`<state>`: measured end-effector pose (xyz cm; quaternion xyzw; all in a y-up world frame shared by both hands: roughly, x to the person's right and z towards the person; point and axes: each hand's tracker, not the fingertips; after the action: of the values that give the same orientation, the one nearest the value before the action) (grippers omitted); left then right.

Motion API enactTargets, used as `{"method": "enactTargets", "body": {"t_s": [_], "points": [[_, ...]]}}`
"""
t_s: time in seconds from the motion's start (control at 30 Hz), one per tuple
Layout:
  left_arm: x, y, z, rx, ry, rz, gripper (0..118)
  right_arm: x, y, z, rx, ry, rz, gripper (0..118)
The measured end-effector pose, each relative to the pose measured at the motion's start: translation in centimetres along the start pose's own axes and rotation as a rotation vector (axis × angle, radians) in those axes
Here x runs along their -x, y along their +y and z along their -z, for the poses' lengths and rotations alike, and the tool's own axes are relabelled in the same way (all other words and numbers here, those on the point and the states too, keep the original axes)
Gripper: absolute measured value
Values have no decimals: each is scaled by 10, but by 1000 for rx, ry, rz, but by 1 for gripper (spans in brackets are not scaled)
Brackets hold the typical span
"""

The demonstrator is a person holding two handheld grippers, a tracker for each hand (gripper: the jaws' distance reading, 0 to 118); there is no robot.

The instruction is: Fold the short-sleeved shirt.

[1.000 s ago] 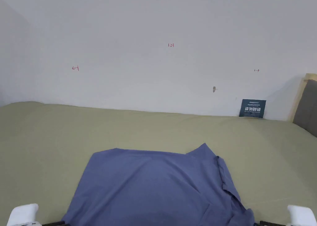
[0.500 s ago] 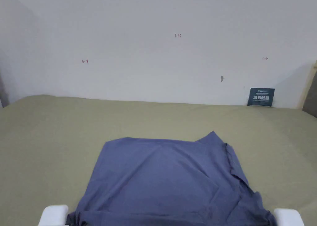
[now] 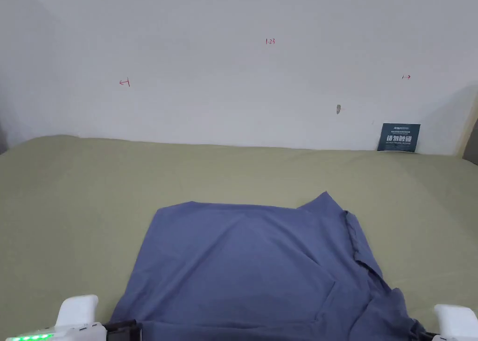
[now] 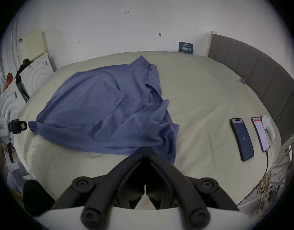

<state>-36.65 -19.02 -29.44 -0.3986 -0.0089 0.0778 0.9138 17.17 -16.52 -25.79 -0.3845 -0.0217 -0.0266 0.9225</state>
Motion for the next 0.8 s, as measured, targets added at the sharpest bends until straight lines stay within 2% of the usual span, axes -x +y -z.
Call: {"method": "enactTargets", "body": {"t_s": [0.1, 0.13, 0.17, 0.23, 0.27, 0.3, 0.37, 0.4, 0.43, 0.57, 0.7, 0.73, 0.77, 0.8], "points": [[2, 4, 23, 47, 62, 16, 107, -5, 1, 4, 4, 6, 33, 0], [5, 7, 29, 61, 45, 1, 95, -7, 0, 6, 7, 7, 39, 0], [7, 8, 33, 80, 27, -19, 75, -8, 0, 7, 10, 7, 43, 0], [11, 9, 35, 86, -37, -73, 9, -13, -2, 11, 18, 9, 50, 0], [10, 9, 35, 81, -68, -79, 9, -15, -2, 13, 20, 7, 57, 3], [5, 8, 33, 63, -52, -53, 9, -17, -3, 15, 24, 3, 71, 14], [-4, 8, 32, 62, -8, 40, 9, -22, -3, 20, 44, -27, 103, 83], [-12, 8, 26, 58, -12, 61, 9, -24, -2, 23, 53, -28, 105, 110], [-13, 8, 25, 60, -9, 63, 9, -26, -3, 28, 65, -24, 103, 117], [-11, 10, 20, 58, -29, 26, 9, -26, -4, 44, 61, 1, 49, 114], [-14, 9, 15, 60, -35, 22, 9, -19, -5, 68, 50, -37, -32, 111], [-15, 9, 14, 61, -36, 27, 9, -18, -4, 70, 52, -25, -46, 95], [-15, 8, 14, 62, -37, 29, 9, -16, -2, 70, 63, -8, -69, 60], [-12, 10, 13, 65, -42, 27, 9, -14, -1, 70, 72, 11, -79, 10]]}}
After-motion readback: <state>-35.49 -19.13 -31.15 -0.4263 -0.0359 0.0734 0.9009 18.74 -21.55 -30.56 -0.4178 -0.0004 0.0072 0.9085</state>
